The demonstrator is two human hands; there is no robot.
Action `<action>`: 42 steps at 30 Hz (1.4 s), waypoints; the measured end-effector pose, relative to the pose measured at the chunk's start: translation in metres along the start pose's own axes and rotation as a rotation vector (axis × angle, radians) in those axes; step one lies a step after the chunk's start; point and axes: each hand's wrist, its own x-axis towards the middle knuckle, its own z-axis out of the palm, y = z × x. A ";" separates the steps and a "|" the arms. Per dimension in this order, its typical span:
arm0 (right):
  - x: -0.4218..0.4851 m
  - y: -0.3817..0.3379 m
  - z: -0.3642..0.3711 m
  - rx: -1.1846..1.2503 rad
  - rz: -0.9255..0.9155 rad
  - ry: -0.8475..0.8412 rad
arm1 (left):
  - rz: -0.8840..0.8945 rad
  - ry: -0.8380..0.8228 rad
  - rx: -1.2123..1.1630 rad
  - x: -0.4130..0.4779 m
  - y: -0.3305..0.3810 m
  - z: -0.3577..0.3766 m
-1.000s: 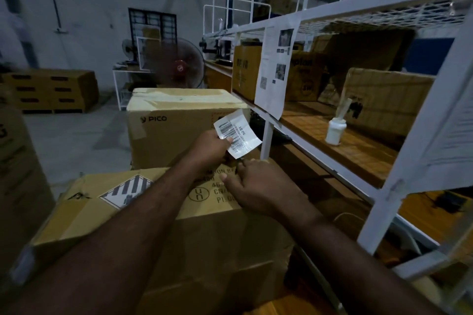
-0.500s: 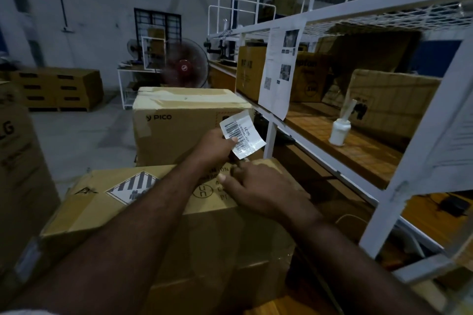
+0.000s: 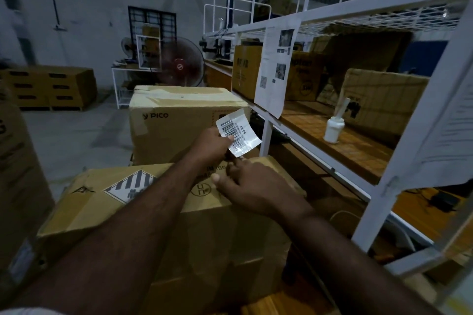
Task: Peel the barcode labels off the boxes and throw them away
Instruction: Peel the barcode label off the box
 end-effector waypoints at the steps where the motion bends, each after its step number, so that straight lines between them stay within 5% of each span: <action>1: -0.009 -0.004 0.000 0.018 -0.040 -0.017 | 0.005 0.002 0.004 0.001 0.000 0.000; 7: -0.046 0.017 -0.013 0.118 0.088 -0.017 | 0.032 0.011 0.041 -0.003 -0.001 0.000; 12: 0.009 0.019 -0.004 -0.087 0.148 0.047 | 0.040 0.017 0.073 -0.007 0.002 -0.001; 20: -0.029 0.023 -0.010 0.240 0.070 0.024 | 0.060 -0.005 0.103 -0.009 0.001 -0.001; 28: 0.027 -0.004 0.003 -0.100 0.202 0.068 | 0.024 -0.013 0.024 -0.011 0.003 -0.002; 32: -0.014 -0.008 -0.003 0.060 0.074 0.054 | 0.019 -0.015 0.029 -0.011 0.007 -0.001; 37: -0.046 0.005 -0.008 0.286 0.165 0.111 | 0.042 -0.037 0.033 -0.031 0.021 -0.006; 40: -0.035 0.010 -0.009 0.397 0.212 0.193 | 0.031 0.049 -0.066 -0.063 0.029 -0.026; 42: -0.024 0.009 -0.008 0.394 0.234 0.203 | 0.024 0.180 0.079 -0.087 0.024 -0.057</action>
